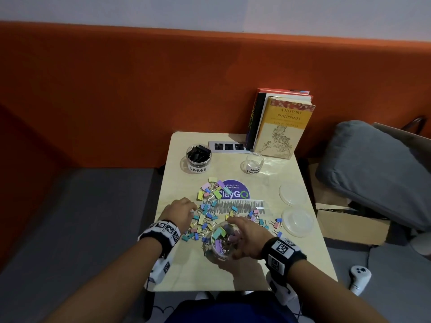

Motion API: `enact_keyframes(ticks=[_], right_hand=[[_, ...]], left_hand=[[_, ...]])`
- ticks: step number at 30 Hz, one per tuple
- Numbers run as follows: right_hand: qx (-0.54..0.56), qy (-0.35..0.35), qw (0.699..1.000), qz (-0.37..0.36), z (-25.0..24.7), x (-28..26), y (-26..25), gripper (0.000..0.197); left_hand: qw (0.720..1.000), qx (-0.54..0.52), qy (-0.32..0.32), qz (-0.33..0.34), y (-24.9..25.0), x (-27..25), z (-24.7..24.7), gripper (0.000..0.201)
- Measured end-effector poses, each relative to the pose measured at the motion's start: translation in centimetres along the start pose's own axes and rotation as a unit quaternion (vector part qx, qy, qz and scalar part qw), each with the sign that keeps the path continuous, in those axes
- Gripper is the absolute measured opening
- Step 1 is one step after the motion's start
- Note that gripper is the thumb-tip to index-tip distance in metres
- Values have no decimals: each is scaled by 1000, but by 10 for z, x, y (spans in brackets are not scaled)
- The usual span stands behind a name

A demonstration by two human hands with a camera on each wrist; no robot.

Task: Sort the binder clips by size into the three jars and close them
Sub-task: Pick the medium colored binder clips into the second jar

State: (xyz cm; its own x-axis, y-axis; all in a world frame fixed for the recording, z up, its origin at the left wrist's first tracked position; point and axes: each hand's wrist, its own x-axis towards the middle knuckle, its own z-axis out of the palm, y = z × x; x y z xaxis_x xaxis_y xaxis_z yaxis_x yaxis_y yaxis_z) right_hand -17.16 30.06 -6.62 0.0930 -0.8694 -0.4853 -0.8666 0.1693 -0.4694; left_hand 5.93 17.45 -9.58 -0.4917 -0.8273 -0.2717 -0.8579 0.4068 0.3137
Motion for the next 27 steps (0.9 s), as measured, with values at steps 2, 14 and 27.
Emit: enact_keyframes(ticks=[2, 14, 27], right_hand=[[1, 2, 1000, 4, -1, -2, 2, 109], [18, 11, 1000, 21, 3, -6, 2, 112], [31, 2, 999, 18, 0, -5, 1, 110]], left_hand=[[1000, 19, -2, 6, 7, 8, -1, 33], [994, 97, -46, -28, 39, 32, 17, 55], [999, 43, -29, -13, 35, 22, 25, 37]])
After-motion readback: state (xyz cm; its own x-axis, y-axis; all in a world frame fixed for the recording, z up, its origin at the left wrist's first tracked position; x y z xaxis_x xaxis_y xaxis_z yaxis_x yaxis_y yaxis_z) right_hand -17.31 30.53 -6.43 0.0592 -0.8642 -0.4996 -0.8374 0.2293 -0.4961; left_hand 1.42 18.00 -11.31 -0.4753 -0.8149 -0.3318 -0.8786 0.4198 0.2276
